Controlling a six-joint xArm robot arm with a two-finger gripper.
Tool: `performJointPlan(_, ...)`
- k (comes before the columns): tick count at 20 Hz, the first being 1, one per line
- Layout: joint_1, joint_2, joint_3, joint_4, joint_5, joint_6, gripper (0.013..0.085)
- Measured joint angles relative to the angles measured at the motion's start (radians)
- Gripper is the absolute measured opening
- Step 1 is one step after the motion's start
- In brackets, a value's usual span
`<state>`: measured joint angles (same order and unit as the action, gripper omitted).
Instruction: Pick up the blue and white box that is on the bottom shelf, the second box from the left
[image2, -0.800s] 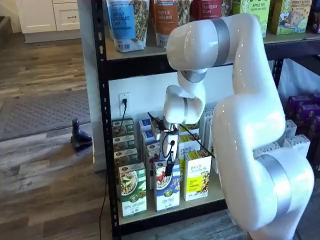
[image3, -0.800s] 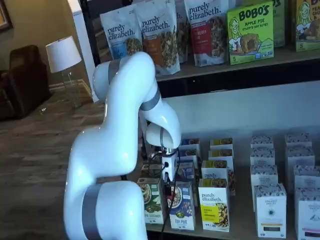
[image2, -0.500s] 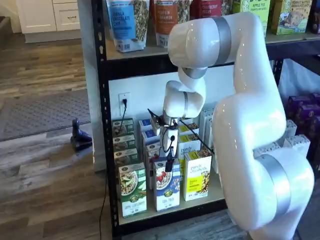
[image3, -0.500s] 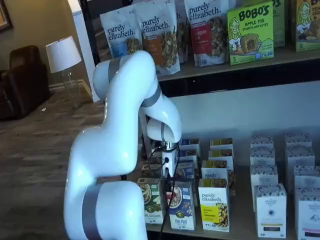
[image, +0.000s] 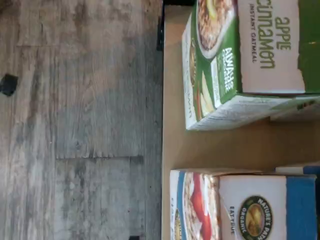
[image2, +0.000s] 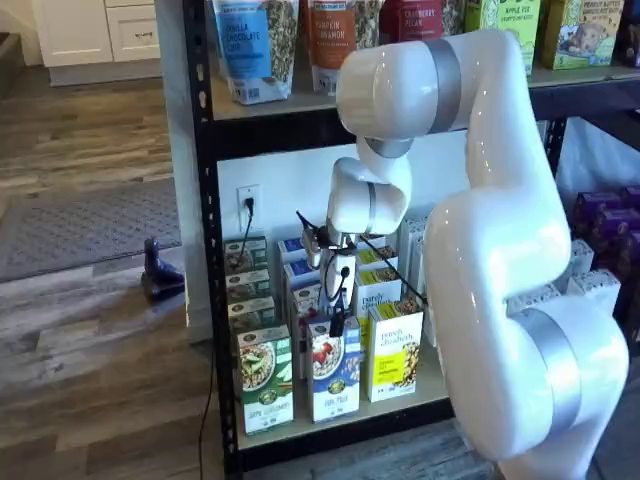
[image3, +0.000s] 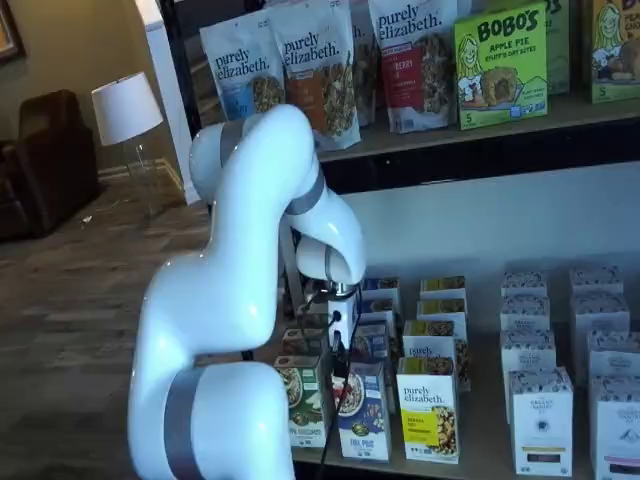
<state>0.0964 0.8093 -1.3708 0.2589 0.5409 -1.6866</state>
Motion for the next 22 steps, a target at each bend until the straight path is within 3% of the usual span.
performJointPlan(8,-0.005,0.065,-0.078,-0.033,0.006,0.024,0.085)
performJointPlan(18,0.004,0.149,-0.187,-0.088,0.051,0.083,0.085)
performJointPlan(22,0.008,0.176,-0.228,-0.132,0.091,0.125,0.085)
